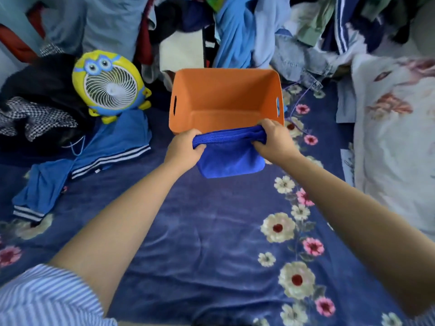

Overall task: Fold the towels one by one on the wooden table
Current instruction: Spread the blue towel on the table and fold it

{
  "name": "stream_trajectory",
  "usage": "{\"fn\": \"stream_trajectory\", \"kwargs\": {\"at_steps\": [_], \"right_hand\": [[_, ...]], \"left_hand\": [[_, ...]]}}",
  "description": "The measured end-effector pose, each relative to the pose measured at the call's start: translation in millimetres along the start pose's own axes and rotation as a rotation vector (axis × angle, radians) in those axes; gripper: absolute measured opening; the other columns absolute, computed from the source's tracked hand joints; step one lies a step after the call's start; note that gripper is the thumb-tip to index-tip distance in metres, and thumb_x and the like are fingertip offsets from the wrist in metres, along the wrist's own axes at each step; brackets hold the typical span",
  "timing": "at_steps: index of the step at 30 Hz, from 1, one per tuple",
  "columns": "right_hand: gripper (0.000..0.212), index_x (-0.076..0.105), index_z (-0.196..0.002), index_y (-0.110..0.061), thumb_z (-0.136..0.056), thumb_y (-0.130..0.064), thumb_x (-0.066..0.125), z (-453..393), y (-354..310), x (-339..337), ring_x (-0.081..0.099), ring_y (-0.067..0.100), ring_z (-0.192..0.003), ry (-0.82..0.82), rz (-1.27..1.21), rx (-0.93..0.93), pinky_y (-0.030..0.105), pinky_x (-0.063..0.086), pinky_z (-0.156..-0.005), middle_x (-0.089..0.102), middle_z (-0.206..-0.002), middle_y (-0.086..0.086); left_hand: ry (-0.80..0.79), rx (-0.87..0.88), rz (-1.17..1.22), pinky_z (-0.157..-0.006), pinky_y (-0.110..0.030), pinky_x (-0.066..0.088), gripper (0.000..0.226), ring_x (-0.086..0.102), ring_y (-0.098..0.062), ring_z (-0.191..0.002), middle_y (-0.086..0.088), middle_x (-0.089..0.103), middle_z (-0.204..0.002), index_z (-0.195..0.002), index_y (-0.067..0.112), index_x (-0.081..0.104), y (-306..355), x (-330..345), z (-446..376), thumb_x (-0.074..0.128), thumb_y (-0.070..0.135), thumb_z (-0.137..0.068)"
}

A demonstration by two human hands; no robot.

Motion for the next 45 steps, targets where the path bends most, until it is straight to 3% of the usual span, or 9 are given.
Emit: {"fn": "stream_trajectory", "kwargs": {"at_steps": [5,14,19,27,30,36,40,43,45], "right_hand": [[0.029,0.057,-0.107,0.005,-0.079,-0.001,0.057,-66.2,-15.1,-25.8,0.054,0.032,-0.099,0.132,-0.051,0.07,0.016,0.024,-0.064,0.06,-0.107,0.021],[0.019,0.058,-0.094,0.006,-0.078,-0.002,0.055,-192.7,-23.0,-36.9,0.054,0.035,-0.091,0.227,0.017,0.07,0.034,0.03,-0.067,0.061,-0.094,0.024],[0.024,0.052,-0.105,-0.001,-0.082,-0.006,0.051,-251.3,6.8,7.1,0.054,0.037,-0.094,0.093,0.104,0.129,0.037,0.034,-0.064,0.058,-0.105,0.023],[0.023,0.054,-0.095,0.005,-0.073,0.005,0.054,-318.3,53.3,76.6,0.05,0.033,-0.091,0.048,-0.156,0.107,0.023,0.021,-0.062,0.056,-0.102,0.027],[0.04,0.05,-0.112,0.008,-0.074,0.002,0.054,-304.4,74.6,126.4,0.05,0.038,-0.108,-0.177,-0.004,0.045,0.032,0.032,-0.083,0.046,-0.12,0.029],[0.037,0.049,-0.124,-0.011,-0.087,-0.008,0.051,-230.7,113.7,257.1,0.051,0.032,-0.111,-0.969,0.346,-0.104,0.037,0.044,-0.094,0.042,-0.13,0.013],[0.034,0.045,-0.127,-0.012,-0.094,-0.022,0.045,-247.9,109.8,261.6,0.05,0.027,-0.112,-0.877,0.467,-0.117,0.036,0.045,-0.084,0.048,-0.126,0.01],[0.07,0.018,-0.144,-0.02,-0.088,-0.036,0.057,-260.9,114.5,262.8,0.027,0.031,-0.133,-0.79,0.581,-0.117,0.037,0.045,-0.092,0.02,-0.147,0.011],[0.087,0.001,-0.147,-0.025,-0.085,-0.037,0.06,-254.3,118.1,272.8,0.007,0.035,-0.141,-0.817,0.63,-0.089,0.04,0.041,-0.101,-0.002,-0.153,0.011]], "left_hand": [[0.03,0.054,0.123,-0.074,-0.021,0.036,0.023,0.056,-0.021,-0.091,-0.007,0.065,-0.104,-0.11,0.007,0.06,-1.7,-34.1,-80.4,0.057,0.012,-0.088],[0.113,0.14,0.059,-0.08,-0.031,0.042,0.024,0.057,-0.027,-0.1,-0.012,0.063,-0.108,-0.111,0.005,0.059,0.3,-55.2,-212.6,0.055,0.011,-0.088],[0.09,0.094,0.064,-0.074,-0.029,0.039,0.016,0.055,-0.029,-0.096,-0.016,0.061,-0.103,-0.1,-0.001,0.059,-25.9,-18.8,-266.2,0.054,0.004,-0.086],[0.237,0.132,0.071,-0.071,-0.029,0.037,0.007,0.054,-0.029,-0.079,-0.024,0.063,-0.086,-0.081,-0.008,0.061,-72.7,30.3,-327.3,0.057,-0.007,-0.075],[0.054,0.25,-0.089,-0.079,-0.037,0.04,0.016,0.058,-0.038,-0.095,-0.025,0.061,-0.097,-0.088,-0.008,0.06,-86.0,63.9,-320.8,0.053,-0.005,-0.074],[-1.022,0.096,-0.922,-0.093,-0.032,0.045,0.028,0.053,-0.027,-0.117,-0.008,0.054,-0.126,-0.12,0.009,0.052,-145.7,181.4,-260.8,0.045,0.013,-0.093],[-0.815,0.042,-0.82,-0.088,-0.033,0.046,0.027,0.053,-0.026,-0.116,-0.009,0.055,-0.127,-0.12,0.011,0.053,-149.5,204.0,-275.4,0.045,0.018,-0.095],[-0.597,0.05,-0.684,-0.091,-0.036,0.045,0.04,0.042,-0.028,-0.123,-0.012,0.045,-0.132,-0.126,0.009,0.043,-140.6,208.9,-290.8,0.055,0.024,-0.091],[-0.643,0.055,-0.672,-0.096,-0.037,0.042,0.063,0.028,-0.03,-0.132,-0.011,0.029,-0.142,-0.135,0.012,0.03,-142.5,218.2,-289.1,0.064,0.031,-0.085]]}}
Point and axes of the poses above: each hand's wrist, its own z-axis away from the middle knuckle, its own x-axis out of the palm, y = z × x, the point moved 7 cm from there along -z, towards the middle knuckle
